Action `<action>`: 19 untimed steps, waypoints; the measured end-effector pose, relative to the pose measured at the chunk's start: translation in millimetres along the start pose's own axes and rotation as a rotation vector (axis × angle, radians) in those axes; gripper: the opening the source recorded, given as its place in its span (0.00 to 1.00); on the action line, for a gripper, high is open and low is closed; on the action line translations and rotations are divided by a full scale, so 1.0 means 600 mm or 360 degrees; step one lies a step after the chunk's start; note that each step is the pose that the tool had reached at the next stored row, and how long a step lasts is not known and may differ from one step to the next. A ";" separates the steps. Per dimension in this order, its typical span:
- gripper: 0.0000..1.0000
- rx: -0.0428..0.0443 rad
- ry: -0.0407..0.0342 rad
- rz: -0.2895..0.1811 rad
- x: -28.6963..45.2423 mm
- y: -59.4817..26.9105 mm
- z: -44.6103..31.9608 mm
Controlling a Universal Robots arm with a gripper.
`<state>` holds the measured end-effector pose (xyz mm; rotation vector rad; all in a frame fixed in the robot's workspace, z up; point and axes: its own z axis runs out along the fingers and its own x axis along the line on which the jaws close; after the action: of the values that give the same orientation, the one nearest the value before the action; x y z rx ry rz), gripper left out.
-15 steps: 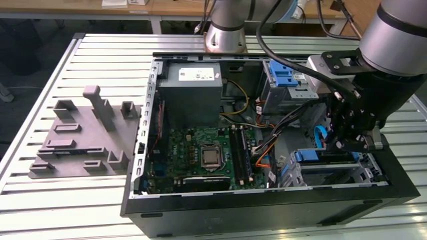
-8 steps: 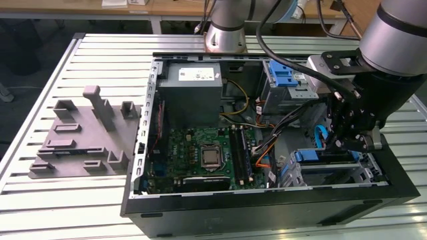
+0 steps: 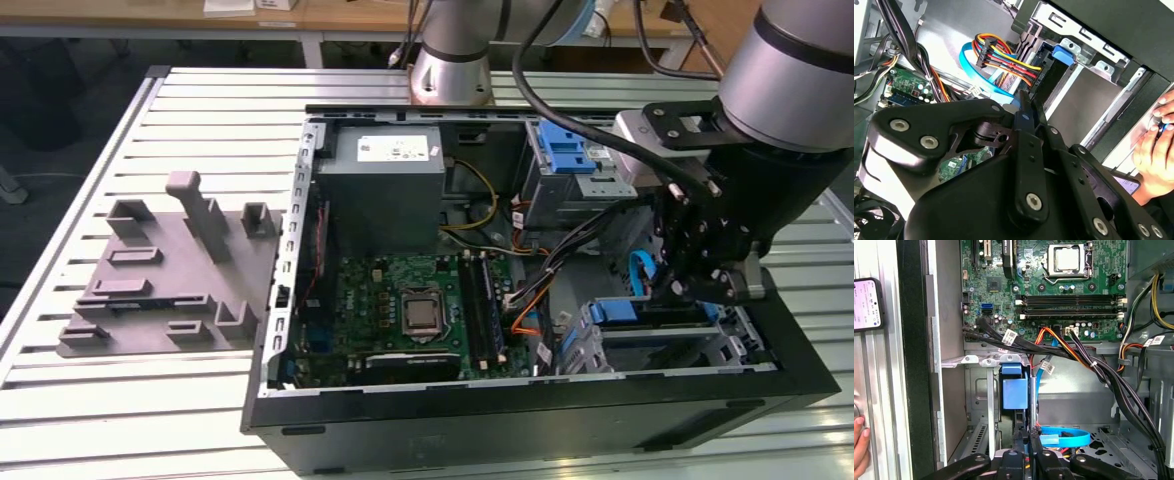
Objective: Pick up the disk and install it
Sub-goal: 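Insert the second disk wire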
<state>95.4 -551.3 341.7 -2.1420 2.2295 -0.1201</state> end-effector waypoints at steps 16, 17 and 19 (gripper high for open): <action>0.16 -0.0001 -0.0017 0.0002 0.002 -0.005 0.006; 0.16 -0.0001 -0.0017 0.0002 0.003 -0.005 0.006; 0.16 0.0000 -0.0017 0.0002 0.005 -0.005 0.006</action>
<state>98.4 -554.2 338.3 -2.1365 2.2248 -0.1083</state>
